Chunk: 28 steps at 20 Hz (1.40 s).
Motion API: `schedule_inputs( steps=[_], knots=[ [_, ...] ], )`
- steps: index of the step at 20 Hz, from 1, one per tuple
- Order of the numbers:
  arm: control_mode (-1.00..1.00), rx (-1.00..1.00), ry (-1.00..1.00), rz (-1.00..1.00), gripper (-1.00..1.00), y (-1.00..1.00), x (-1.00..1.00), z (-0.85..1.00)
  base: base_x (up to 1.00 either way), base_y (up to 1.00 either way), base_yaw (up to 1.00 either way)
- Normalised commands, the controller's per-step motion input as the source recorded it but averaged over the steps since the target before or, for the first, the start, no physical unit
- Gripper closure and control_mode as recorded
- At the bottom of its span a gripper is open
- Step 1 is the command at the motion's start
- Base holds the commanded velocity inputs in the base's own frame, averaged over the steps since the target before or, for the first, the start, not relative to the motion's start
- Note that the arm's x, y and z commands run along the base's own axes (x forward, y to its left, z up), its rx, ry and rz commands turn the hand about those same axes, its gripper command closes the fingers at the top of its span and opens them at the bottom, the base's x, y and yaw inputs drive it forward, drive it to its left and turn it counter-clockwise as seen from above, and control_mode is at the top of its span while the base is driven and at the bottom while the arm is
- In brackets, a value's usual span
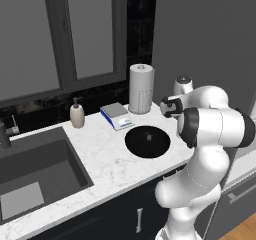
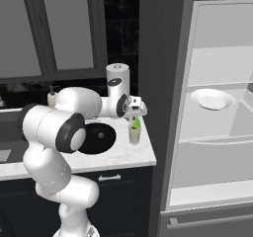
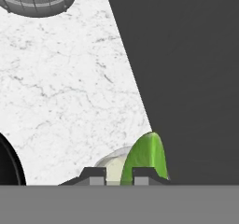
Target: Grab a lemon wedge from the fridge and one ice cube from the ice bowl, and put them in the glass of lemonade.
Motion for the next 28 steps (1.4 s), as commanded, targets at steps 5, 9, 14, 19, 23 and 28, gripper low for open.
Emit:
schedule_inputs(
  steps=[5,9,14,19,23,28],
  knots=[
    [-1.00,0.00,0.00,0.00,1.00,0.00,0.00,0.00,0.00,0.00,0.00],
    [-1.00,0.00,0.00,0.00,1.00,0.00,0.00,0.00,0.00,0.00,0.00],
    [-1.00,0.00,0.00,0.00,1.00,0.01,-0.11,0.00,0.00,0.00,0.00],
    [-1.00,0.00,0.00,0.00,1.00,0.00,0.00,0.00,0.00,0.00,0.00],
    [-1.00,0.00,0.00,0.00,-1.00,0.00,0.00,0.00,0.00,0.00,0.00],
    [-1.00,0.00,0.00,0.00,-1.00,0.00,0.00,0.00,0.00,0.00,0.00]
  ],
)
